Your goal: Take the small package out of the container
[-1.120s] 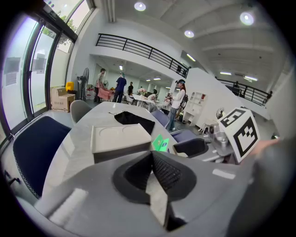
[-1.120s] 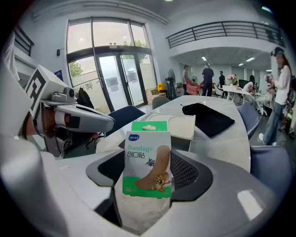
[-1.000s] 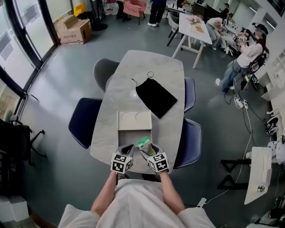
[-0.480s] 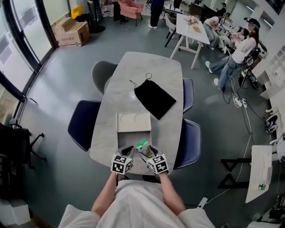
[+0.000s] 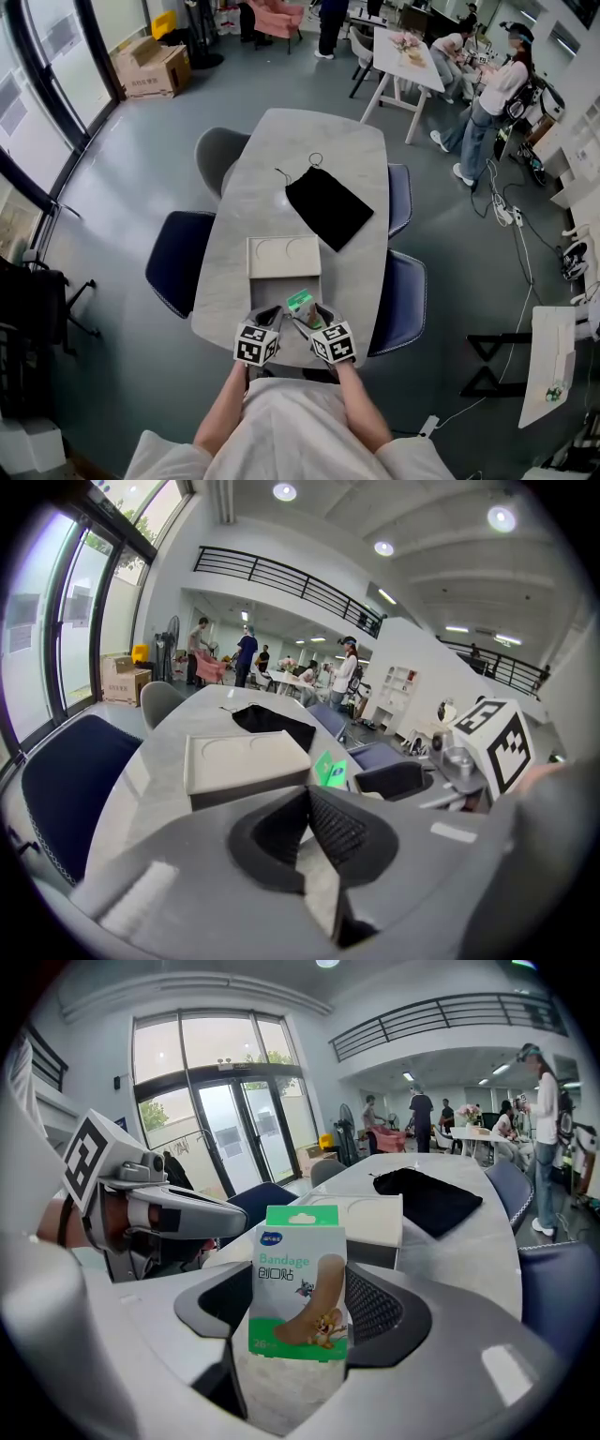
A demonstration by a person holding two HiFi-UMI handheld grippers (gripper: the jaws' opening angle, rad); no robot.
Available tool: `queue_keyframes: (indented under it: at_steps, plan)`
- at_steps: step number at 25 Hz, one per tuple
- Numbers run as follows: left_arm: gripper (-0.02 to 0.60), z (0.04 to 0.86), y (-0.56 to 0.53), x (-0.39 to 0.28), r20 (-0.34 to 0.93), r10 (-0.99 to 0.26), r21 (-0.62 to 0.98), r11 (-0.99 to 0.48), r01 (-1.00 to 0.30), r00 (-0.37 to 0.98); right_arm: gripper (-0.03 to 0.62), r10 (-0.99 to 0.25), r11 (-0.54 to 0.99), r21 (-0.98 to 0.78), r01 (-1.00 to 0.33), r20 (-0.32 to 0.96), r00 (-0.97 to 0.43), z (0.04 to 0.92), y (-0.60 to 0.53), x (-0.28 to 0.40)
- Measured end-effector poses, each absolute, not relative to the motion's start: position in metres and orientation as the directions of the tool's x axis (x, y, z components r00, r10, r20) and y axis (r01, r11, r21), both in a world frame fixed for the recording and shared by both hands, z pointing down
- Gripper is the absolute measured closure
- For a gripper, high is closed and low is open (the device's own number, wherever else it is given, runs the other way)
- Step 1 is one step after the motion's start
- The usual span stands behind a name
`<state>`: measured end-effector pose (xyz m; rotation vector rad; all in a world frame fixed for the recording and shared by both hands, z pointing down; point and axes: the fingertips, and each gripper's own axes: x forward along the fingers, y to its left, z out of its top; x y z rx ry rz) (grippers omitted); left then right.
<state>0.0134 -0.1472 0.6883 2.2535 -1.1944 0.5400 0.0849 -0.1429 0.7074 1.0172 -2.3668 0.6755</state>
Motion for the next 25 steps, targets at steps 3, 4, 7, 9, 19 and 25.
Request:
queue_keyframes:
  at_steps: [3, 4, 7, 9, 19, 25]
  plan:
    - [0.528, 0.6892, -0.1494, 0.0091, 0.568, -0.635, 0.264, -0.462, -0.847, 0.524, 0.283, -0.522, 0.601, -0.260, -0.756, 0.589, -0.618, 0.7069, -0.1470, 0.0821]
    - [0.528, 0.6893, -0.1501, 0.0075, 0.569, -0.635, 0.265, -0.460, -0.847, 0.523, 0.283, -0.520, 0.602, -0.262, -0.754, 0.589, -0.619, 0.7067, -0.1480, 0.0801]
    - [0.528, 0.6888, -0.1506, 0.0054, 0.569, -0.635, 0.267, -0.458, -0.848, 0.522, 0.283, -0.511, 0.610, -0.264, -0.747, 0.590, -0.625, 0.7068, -0.1481, 0.0757]
    - [0.528, 0.6887, -0.1498, 0.0061, 0.570, -0.635, 0.267, -0.457, -0.849, 0.521, 0.283, -0.507, 0.614, -0.265, -0.744, 0.590, -0.629, 0.7064, -0.1472, 0.0752]
    - [0.528, 0.6932, -0.1493, 0.0090, 0.576, -0.624, 0.269, -0.464, -0.844, 0.527, 0.283, -0.505, 0.614, -0.268, -0.743, 0.589, -0.630, 0.7088, -0.1472, 0.0764]
    - [0.528, 0.6933, -0.1475, 0.0137, 0.579, -0.620, 0.269, -0.468, -0.842, 0.530, 0.283, -0.509, 0.612, -0.266, -0.745, 0.589, -0.628, 0.7068, -0.1466, 0.0804]
